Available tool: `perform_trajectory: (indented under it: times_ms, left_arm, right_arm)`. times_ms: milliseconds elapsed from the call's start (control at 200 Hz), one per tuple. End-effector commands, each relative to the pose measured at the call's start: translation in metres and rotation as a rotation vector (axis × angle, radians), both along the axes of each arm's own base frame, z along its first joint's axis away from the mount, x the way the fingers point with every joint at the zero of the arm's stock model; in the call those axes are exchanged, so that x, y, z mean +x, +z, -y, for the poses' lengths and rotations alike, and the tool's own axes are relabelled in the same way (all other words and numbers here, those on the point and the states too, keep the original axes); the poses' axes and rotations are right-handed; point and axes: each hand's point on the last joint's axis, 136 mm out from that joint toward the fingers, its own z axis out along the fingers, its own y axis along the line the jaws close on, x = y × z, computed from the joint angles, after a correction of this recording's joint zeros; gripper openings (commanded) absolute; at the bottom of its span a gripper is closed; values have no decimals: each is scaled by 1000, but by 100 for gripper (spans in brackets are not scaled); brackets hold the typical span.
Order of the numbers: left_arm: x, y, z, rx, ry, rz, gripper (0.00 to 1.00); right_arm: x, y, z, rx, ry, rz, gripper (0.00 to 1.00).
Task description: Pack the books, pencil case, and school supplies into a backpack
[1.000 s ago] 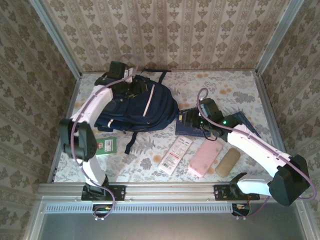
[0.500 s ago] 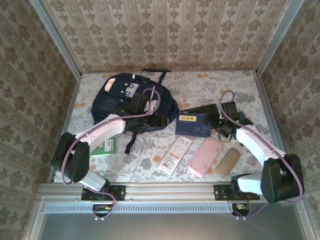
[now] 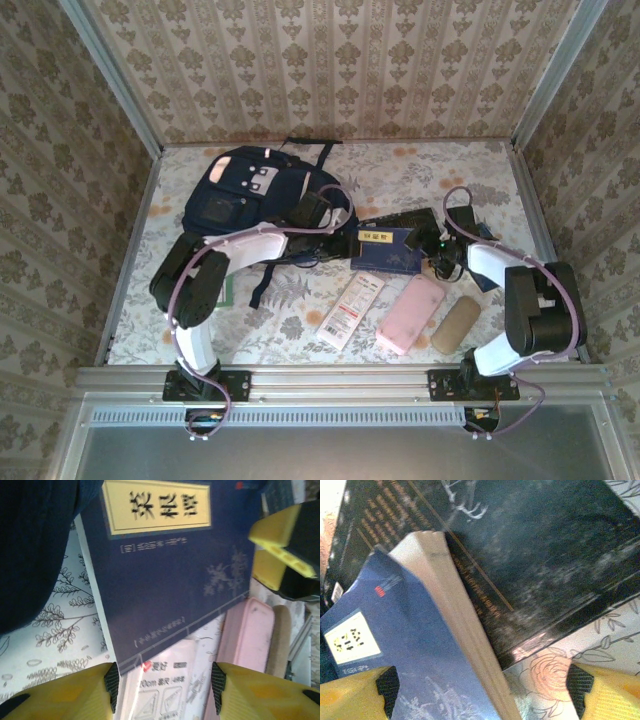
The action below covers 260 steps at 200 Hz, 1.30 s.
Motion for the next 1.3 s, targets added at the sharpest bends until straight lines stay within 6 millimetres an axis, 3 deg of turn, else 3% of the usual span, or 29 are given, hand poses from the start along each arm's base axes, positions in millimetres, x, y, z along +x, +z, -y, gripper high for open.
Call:
perform_trajectory:
  times_ms: [0,305,450,600,685,720,980,1145,1295]
  left_arm:
    - [4,-4,9,17,1,7,53]
    - [-8,-26,20,69,-57,-9,47]
    - [-12,-27,26,79,-89,-6,44]
    - [-13,-23,22,88,-90,6,43]
    - [-14,-16,19,87,-89,21,43]
    - [-14,-13,17,86,-88,23,43]
    - [-16,37,10,-20,-65,31,52]
    - [-17,78,-8,-100,-25,59,56]
    - [-20,89,-29,-100,6,78,58]
  right_arm:
    - [6,-5,-13,85,20,7,87]
    - [2,-2,-47,277,86,16,67]
    - [3,10,-51,304,103,43,51]
    - [-1,30,-40,233,88,90,35]
    - [-5,43,-31,168,69,117,21]
    - [-5,57,-28,154,66,159,17]
    - [-10,119,-41,123,141,310,1]
    - [-15,142,-48,144,164,368,0]
    - [-20,153,-59,156,217,383,0]
